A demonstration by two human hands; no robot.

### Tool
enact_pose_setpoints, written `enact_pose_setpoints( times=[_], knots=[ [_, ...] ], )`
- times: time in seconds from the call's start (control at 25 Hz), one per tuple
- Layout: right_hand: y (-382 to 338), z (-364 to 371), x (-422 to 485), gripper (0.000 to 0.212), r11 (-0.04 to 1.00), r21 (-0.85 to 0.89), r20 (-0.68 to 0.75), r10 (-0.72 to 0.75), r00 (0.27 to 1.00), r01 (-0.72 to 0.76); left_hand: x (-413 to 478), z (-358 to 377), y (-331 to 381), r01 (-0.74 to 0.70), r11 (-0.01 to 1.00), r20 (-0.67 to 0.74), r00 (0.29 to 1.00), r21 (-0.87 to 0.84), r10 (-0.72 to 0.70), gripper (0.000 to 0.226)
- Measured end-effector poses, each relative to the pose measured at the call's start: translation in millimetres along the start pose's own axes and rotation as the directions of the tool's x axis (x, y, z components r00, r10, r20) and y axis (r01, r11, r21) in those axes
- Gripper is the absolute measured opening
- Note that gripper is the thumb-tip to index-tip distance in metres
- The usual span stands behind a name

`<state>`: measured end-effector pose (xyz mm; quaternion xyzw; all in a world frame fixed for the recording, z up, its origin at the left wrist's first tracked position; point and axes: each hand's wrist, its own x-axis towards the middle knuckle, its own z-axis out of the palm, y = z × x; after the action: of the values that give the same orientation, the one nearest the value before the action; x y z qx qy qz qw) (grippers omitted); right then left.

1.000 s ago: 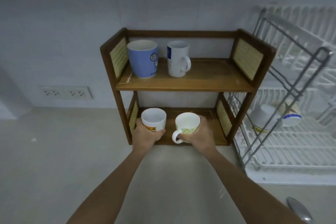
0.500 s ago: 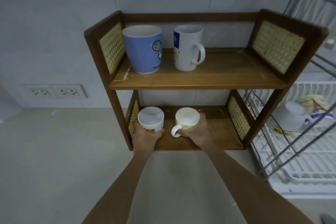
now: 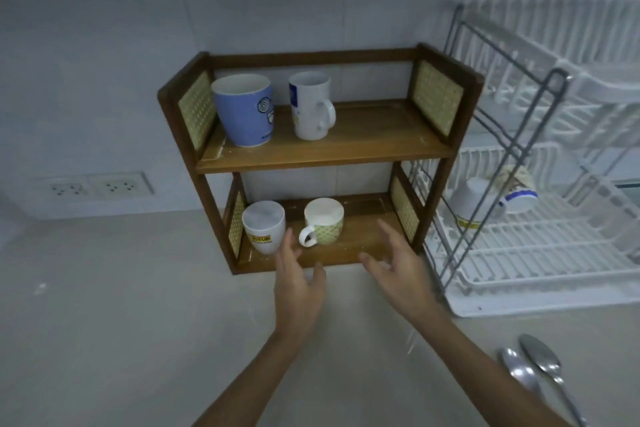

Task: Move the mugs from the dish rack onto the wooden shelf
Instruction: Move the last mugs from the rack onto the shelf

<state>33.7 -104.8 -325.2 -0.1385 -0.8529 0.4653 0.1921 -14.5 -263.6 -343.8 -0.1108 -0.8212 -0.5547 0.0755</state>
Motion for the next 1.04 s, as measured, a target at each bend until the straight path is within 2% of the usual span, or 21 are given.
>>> enact_pose_setpoints(
  times=[0.08,0.12,0.2,0.28,0.36,0.44,0.52,0.56,0.6,0.64,0.68,0.72,0.76,0.8,0.88,0.96,1.04],
  knots=[
    [1.6,-41.8,-29.4,0.053,0.994,-0.020,-0.082,-0.104,0.991,0.103,-25.8,14.2,22.9,-0.202,0.979,0.112,0.974,0.030,0.198,0.060],
    [5.2,-62.1,-39.5,0.049,0.991,-0.026,-0.132,-0.132,0.982,0.130,-34.9,21.3,33.4,-0.325,0.944,0.162,0.935,0.049,0.314,0.056],
    [18.5,-103.7,-51.2,0.041,0.988,-0.044,-0.235,-0.152,0.960,0.146,-45.9,42.4,54.3,-0.583,0.811,0.252,0.794,0.057,0.553,0.048],
    [35.3,-140.5,-50.3,0.039,0.990,-0.083,-0.292,-0.132,0.947,0.112,-50.7,68.5,73.7,-0.742,0.670,0.290,0.644,0.011,0.708,0.040],
    [53.4,-173.9,-39.9,0.038,0.990,-0.123,-0.324,-0.107,0.940,0.070,-54.5,96.5,95.3,-0.810,0.580,0.321,0.528,-0.086,0.786,0.036],
    [72.6,-202.8,-20.7,0.036,0.984,-0.171,-0.333,-0.096,0.938,0.039,-55.5,125.5,115.4,-0.870,0.468,0.384,0.383,-0.156,0.840,0.035],
    [92.9,-230.3,10.9,0.032,0.976,-0.216,-0.331,-0.053,0.942,-0.021,-46.7,159.0,135.6,-0.942,0.319,0.469,0.234,-0.109,0.852,0.031],
    [104.3,-244.5,31.0,0.030,0.972,-0.220,-0.319,0.008,0.948,-0.082,-38.9,178.5,147.7,-0.975,0.220,0.529,0.177,-0.019,0.830,0.027],
    [115.4,-256.2,52.5,0.030,0.964,-0.209,-0.294,0.098,0.951,-0.164,-30.1,195.3,158.7,-0.987,0.113,0.612,0.159,0.113,0.775,0.023],
    [125.7,-265.7,74.9,0.032,0.946,-0.199,-0.259,0.200,0.945,-0.255,-20.4,209.0,168.7,-0.967,0.013,0.732,0.200,0.253,0.651,0.022],
    [134.9,-272.9,96.1,0.037,0.922,-0.194,-0.220,0.292,0.931,-0.335,-11.1,222.4,175.6,-0.932,-0.085,0.838,0.274,0.353,0.471,0.023],
    [143.6,-277.3,114.5,0.043,0.900,-0.186,-0.181,0.362,0.914,-0.393,-2.9,234.9,176.3,-0.891,-0.205,0.895,0.338,0.404,0.292,0.029],
    [152.0,-278.5,129.8,0.049,0.888,-0.166,-0.149,0.408,0.901,-0.430,3.9,245.6,172.0,-0.843,-0.348,0.912,0.377,0.410,0.163,0.038],
    [158.2,-275.7,141.5,0.055,0.880,-0.140,-0.130,0.438,0.890,-0.454,9.4,251.3,164.4,-0.772,-0.508,0.915,0.392,0.381,0.091,0.049],
    [171.7,-268.1,161.1,0.069,0.865,-0.105,-0.110,0.480,0.870,-0.491,17.5,261.9,151.6,-0.590,-0.762,0.918,0.397,0.267,0.015,0.073],
    [183.1,-257.9,174.8,0.080,0.861,-0.084,-0.090,0.494,0.865,-0.501,24.4,269.0,146.5,-0.467,-0.859,0.911,0.412,0.209,-0.002,0.087],
    [191.5,-246.3,185.6,0.087,0.872,-0.045,-0.090,0.483,0.871,-0.488,31.2,274.8,144.0,-0.440,-0.878,0.885,0.464,0.189,-0.042,0.095]
  ],
)
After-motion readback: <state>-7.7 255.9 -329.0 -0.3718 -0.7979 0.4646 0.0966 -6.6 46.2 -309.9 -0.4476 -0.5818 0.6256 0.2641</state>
